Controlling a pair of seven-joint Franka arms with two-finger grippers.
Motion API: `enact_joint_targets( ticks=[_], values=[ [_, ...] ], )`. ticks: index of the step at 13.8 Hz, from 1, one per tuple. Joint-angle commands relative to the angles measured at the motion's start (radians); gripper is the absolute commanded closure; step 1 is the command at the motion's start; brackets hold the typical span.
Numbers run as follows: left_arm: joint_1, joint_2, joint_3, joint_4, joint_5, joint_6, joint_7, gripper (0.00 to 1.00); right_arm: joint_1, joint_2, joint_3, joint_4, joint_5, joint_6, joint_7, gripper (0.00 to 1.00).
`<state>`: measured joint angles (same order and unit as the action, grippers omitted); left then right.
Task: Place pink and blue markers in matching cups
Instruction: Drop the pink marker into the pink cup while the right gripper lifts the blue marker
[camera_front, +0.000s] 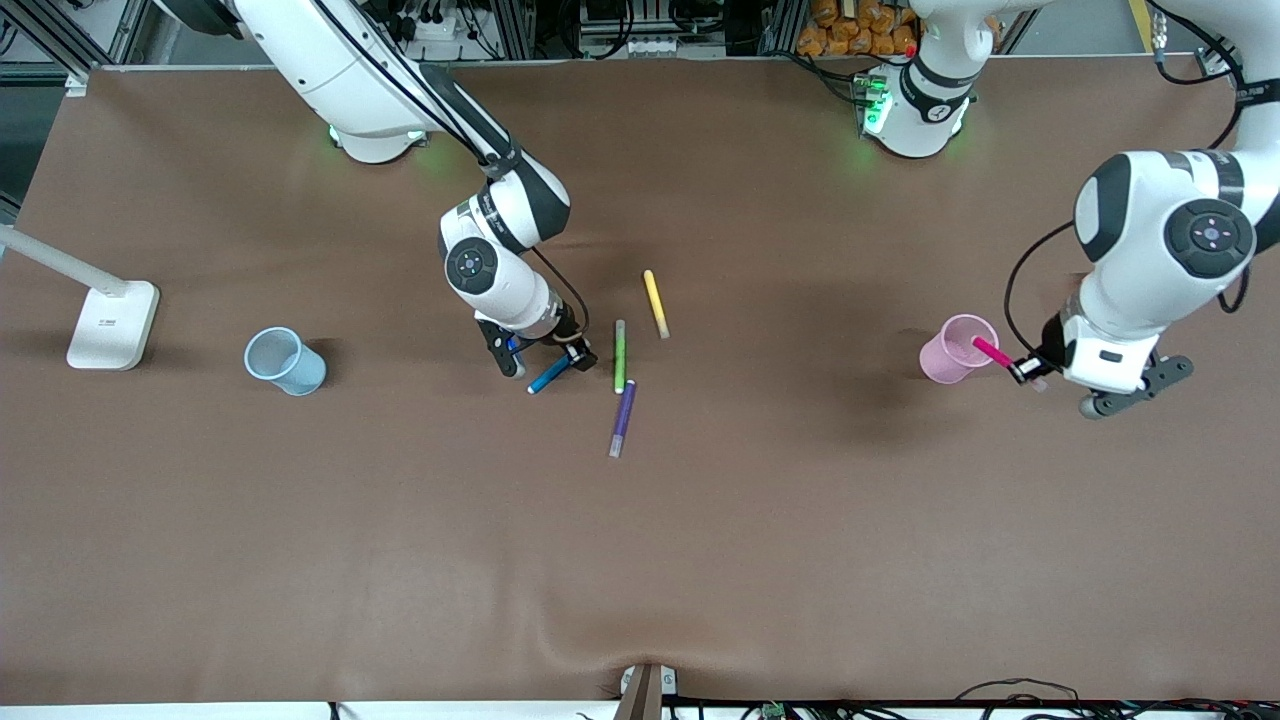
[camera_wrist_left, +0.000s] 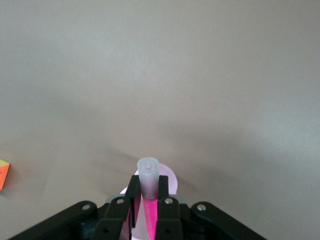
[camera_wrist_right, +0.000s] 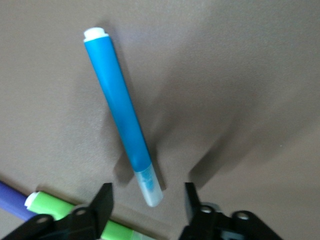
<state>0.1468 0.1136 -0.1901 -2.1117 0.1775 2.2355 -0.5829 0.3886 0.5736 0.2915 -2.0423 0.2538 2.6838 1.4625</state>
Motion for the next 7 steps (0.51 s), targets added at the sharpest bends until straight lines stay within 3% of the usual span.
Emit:
enact_joint_targets(
  ticks=[1,3,7],
  values=[
    [0.026,-0.069,-0.009,-0.109,0.019,0.042,0.0,1.0,0.007,0.012,-0.003,0.022,-0.016,-0.009,0.016,0.61],
    [0.028,-0.071,-0.009,-0.14,0.017,0.106,-0.003,1.0,0.007,0.012,-0.003,0.022,-0.018,-0.009,0.012,1.0],
    [0.03,-0.051,-0.009,-0.148,0.019,0.147,-0.003,1.0,-0.002,-0.014,-0.003,0.022,-0.024,-0.065,0.009,1.0]
  ],
)
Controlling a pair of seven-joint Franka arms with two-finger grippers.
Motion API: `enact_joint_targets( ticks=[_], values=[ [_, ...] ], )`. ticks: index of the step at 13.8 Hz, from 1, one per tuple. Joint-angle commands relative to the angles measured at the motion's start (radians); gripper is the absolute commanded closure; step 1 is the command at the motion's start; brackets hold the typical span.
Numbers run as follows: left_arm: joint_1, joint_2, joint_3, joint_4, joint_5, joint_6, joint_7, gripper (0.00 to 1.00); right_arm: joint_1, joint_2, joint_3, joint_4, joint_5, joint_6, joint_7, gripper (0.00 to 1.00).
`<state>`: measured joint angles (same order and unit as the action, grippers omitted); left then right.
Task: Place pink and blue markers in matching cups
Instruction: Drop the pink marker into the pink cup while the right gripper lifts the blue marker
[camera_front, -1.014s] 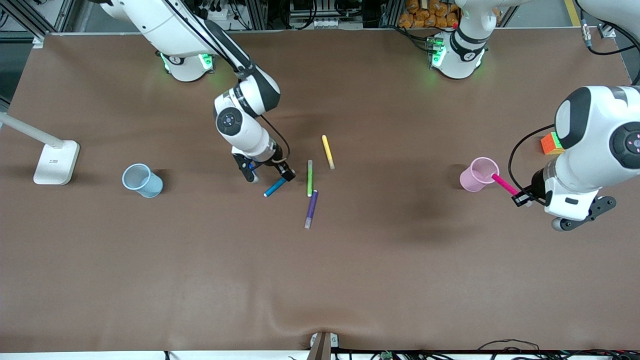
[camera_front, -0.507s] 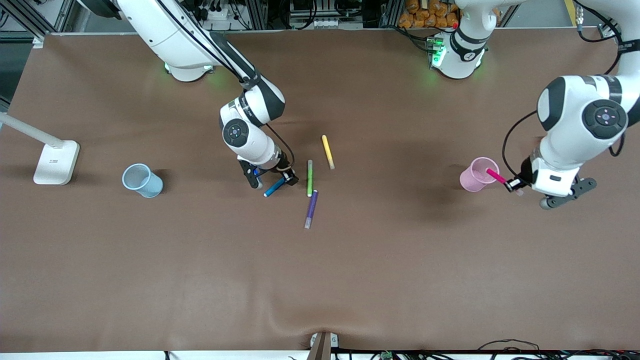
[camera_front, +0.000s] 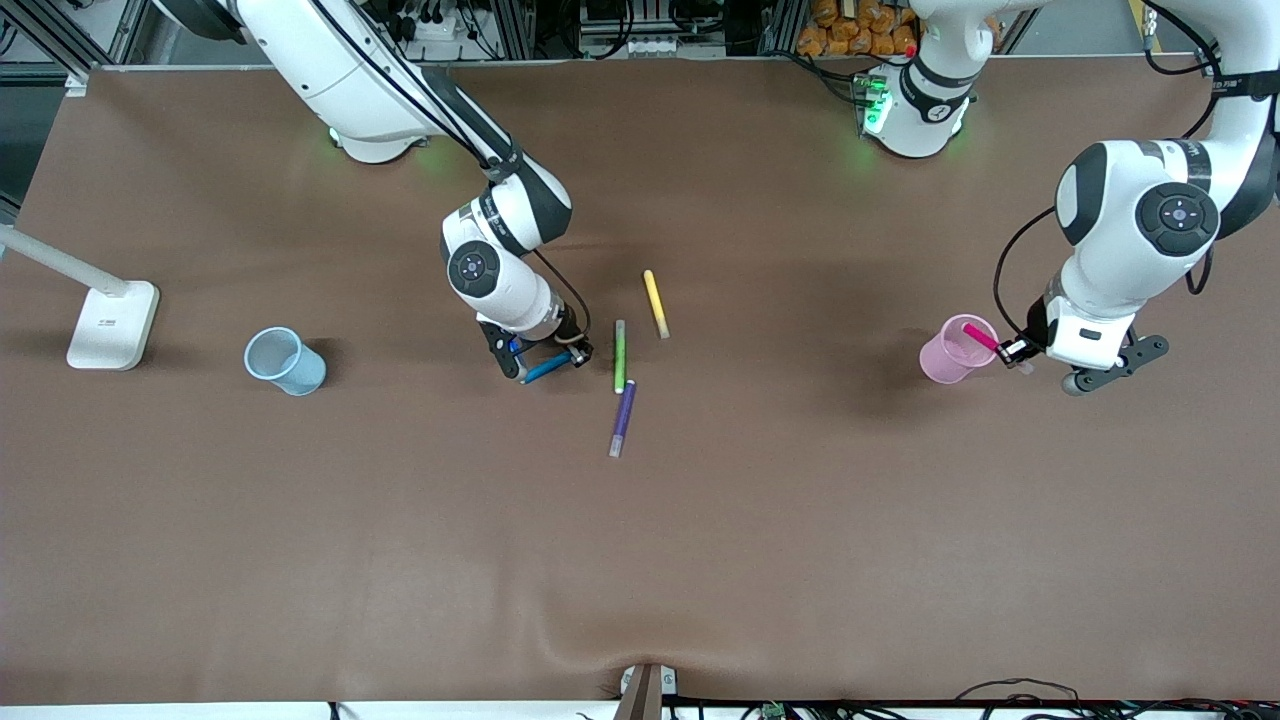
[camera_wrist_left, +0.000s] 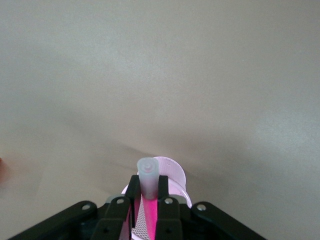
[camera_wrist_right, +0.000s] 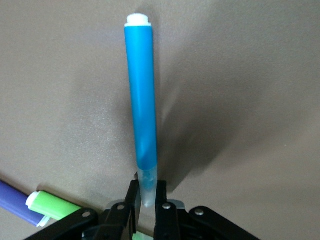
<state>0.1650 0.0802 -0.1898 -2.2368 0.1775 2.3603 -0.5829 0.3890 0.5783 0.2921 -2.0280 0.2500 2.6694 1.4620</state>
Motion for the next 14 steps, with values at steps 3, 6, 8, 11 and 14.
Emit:
enact_joint_targets(
  ticks=[3,6,8,11,14],
  values=[
    [0.013,-0.004,-0.01,-0.026,0.019,0.023,-0.003,1.0,-0.019,-0.064,-0.002,0.037,-0.02,-0.169,0.008,1.0],
    [0.013,0.001,-0.01,-0.035,0.017,0.037,-0.003,1.0,-0.079,-0.127,-0.007,0.144,-0.012,-0.482,0.003,1.0],
    [0.014,0.01,-0.008,-0.046,0.017,0.071,-0.011,1.0,-0.117,-0.175,-0.021,0.178,-0.005,-0.629,-0.003,1.0],
    [0.014,0.027,-0.008,-0.046,0.017,0.079,-0.012,1.0,-0.191,-0.248,-0.027,0.175,0.009,-0.722,-0.098,1.0],
    [0.013,0.036,-0.008,-0.044,0.017,0.083,-0.017,1.0,-0.246,-0.314,-0.146,0.177,0.188,-0.897,-0.338,1.0]
  ],
)
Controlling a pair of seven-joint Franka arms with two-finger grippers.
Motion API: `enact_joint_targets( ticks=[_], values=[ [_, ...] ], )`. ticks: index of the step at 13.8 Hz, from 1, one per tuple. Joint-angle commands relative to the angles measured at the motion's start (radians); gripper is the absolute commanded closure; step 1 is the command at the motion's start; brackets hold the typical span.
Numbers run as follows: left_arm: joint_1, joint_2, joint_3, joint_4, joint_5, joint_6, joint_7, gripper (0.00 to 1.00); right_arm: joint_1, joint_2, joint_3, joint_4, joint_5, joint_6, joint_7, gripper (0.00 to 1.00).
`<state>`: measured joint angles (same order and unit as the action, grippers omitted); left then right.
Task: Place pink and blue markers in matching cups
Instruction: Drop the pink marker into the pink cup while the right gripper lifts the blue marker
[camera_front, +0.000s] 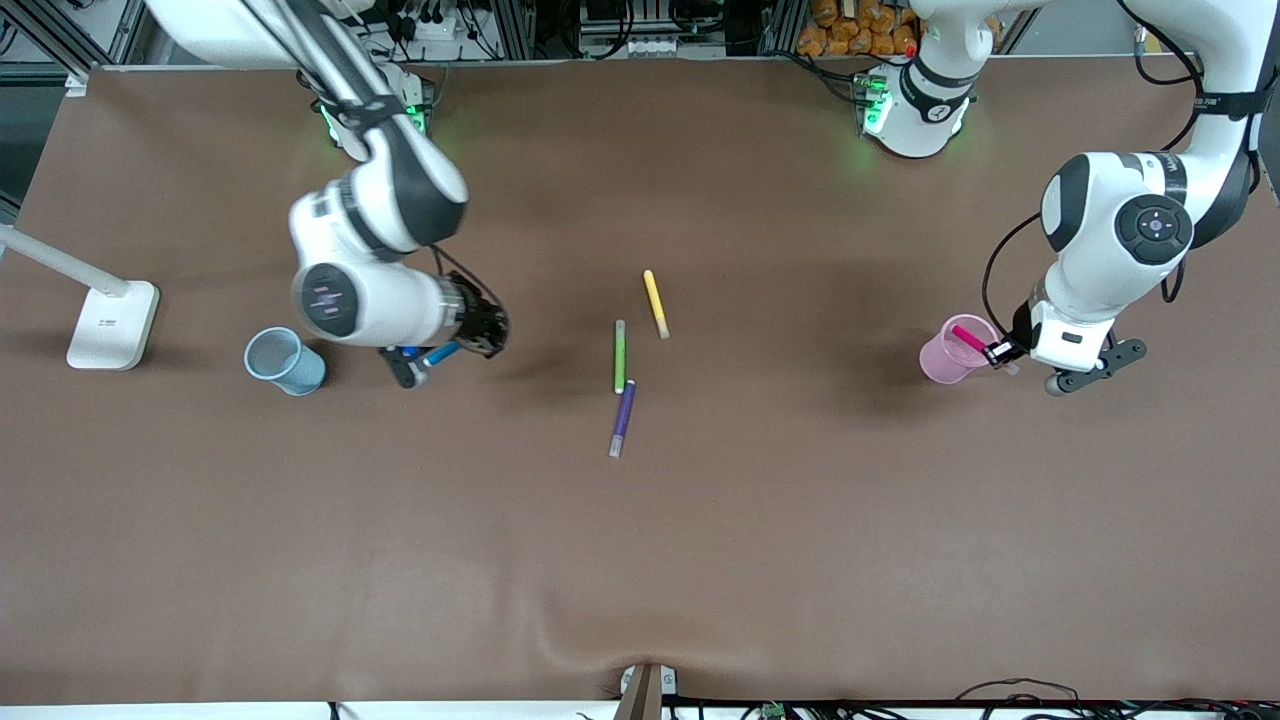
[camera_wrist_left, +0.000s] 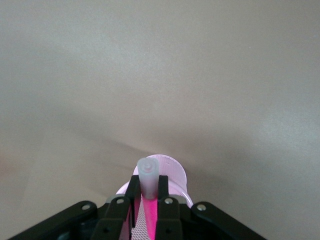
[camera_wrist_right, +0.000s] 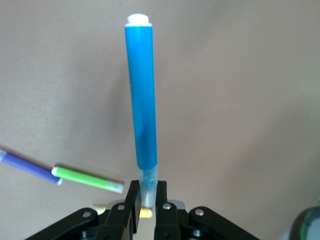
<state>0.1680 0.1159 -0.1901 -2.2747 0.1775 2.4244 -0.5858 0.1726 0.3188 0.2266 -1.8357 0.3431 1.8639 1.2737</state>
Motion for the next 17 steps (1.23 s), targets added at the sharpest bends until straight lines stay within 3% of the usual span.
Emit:
enact_joint_targets(
  ticks=[1,2,4,5,9,15,17],
  values=[
    [0.011,0.002,-0.008,-0.005,0.017,0.019,-0.014,1.0,-0.03,-0.07,-0.14,-0.016,0.137,-0.156,-0.23,1.0],
    [0.01,0.005,-0.008,-0.003,0.017,0.019,-0.014,0.86,-0.031,-0.085,-0.198,-0.016,0.163,-0.204,-0.302,1.0],
    [0.008,0.004,-0.008,-0.003,0.017,0.018,-0.016,0.41,-0.033,-0.089,-0.286,-0.016,0.171,-0.274,-0.426,1.0],
    [0.008,0.001,-0.008,-0.002,0.017,0.013,-0.017,0.03,-0.035,-0.089,-0.324,-0.017,0.181,-0.296,-0.479,1.0],
    [0.002,-0.028,-0.012,0.029,0.017,-0.056,-0.012,0.0,-0.035,-0.078,-0.438,-0.037,0.211,-0.359,-0.648,1.0],
    [0.004,-0.051,-0.075,0.242,0.017,-0.388,0.006,0.0,-0.038,-0.07,-0.596,-0.073,0.249,-0.486,-0.832,1.0],
    [0.004,-0.058,-0.089,0.3,0.004,-0.467,0.061,0.0,-0.038,-0.058,-0.618,-0.083,0.269,-0.493,-0.866,1.0]
  ],
)
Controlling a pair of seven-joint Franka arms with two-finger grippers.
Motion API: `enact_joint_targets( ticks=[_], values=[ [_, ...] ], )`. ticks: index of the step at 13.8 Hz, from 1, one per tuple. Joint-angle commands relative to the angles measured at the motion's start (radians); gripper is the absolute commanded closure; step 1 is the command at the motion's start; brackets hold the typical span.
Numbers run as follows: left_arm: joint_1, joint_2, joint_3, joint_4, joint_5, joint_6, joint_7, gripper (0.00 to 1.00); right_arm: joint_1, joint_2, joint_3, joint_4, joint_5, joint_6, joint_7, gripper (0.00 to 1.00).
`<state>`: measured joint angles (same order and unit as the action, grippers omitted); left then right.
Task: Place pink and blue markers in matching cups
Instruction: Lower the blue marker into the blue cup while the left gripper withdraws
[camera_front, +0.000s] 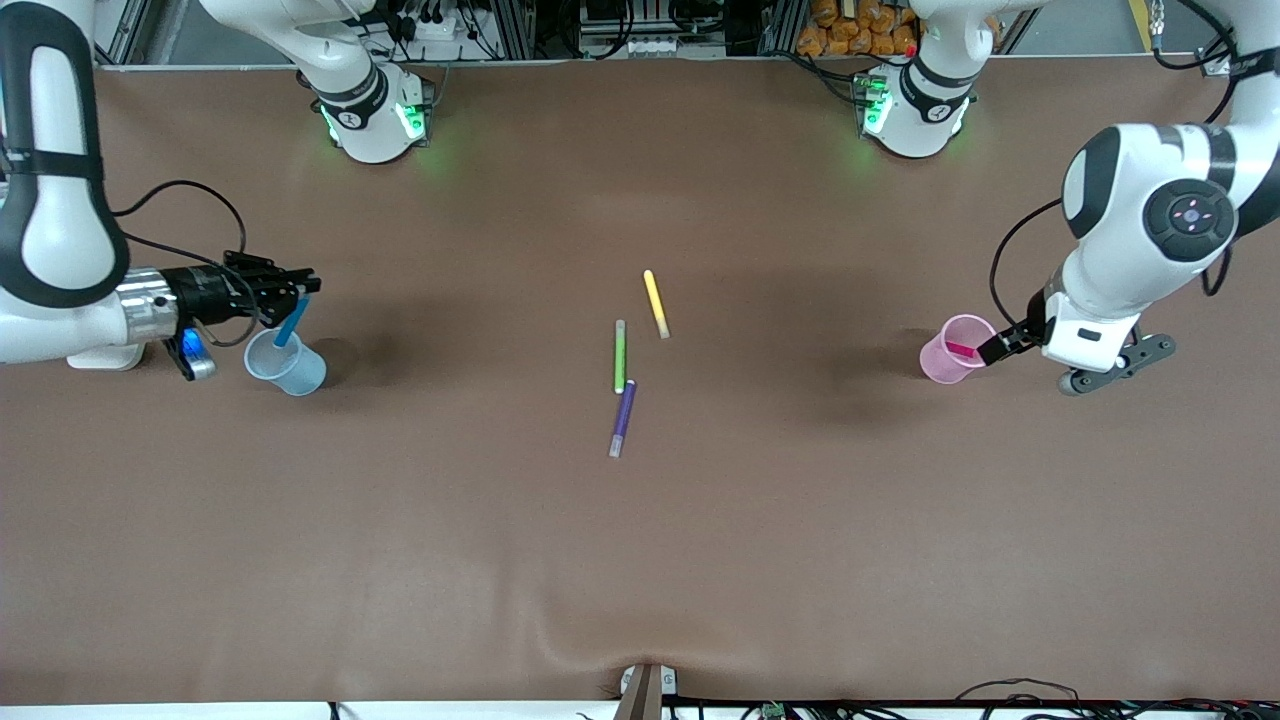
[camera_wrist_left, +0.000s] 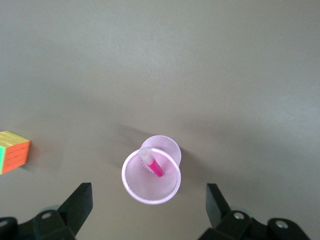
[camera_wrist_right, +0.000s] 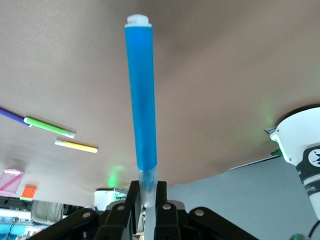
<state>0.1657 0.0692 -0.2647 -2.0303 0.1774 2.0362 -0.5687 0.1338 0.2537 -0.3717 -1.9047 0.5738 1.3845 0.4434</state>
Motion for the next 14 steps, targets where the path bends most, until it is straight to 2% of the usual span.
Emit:
enact_joint_targets(
  ticks=[1,4,6,10,14],
  values=[
    [0.005,-0.016,-0.017,0.079,0.002,-0.106,0.07,0.0,-0.003,0.015,-0.038,-0.017,0.049,-0.018,-0.066,1.0],
    [0.003,-0.017,-0.036,0.163,0.001,-0.21,0.079,0.0,-0.002,0.03,-0.049,-0.03,0.075,-0.013,-0.098,1.0],
    [0.003,-0.019,-0.041,0.22,-0.022,-0.281,0.084,0.0,-0.005,0.048,-0.078,-0.028,0.075,-0.013,-0.15,1.0],
    [0.021,-0.019,-0.028,0.327,-0.105,-0.41,0.233,0.0,-0.008,0.079,-0.114,-0.028,0.075,-0.013,-0.238,1.0],
    [0.021,-0.019,-0.034,0.396,-0.105,-0.481,0.236,0.0,-0.028,0.128,-0.125,-0.028,0.077,-0.005,-0.326,1.0]
  ],
)
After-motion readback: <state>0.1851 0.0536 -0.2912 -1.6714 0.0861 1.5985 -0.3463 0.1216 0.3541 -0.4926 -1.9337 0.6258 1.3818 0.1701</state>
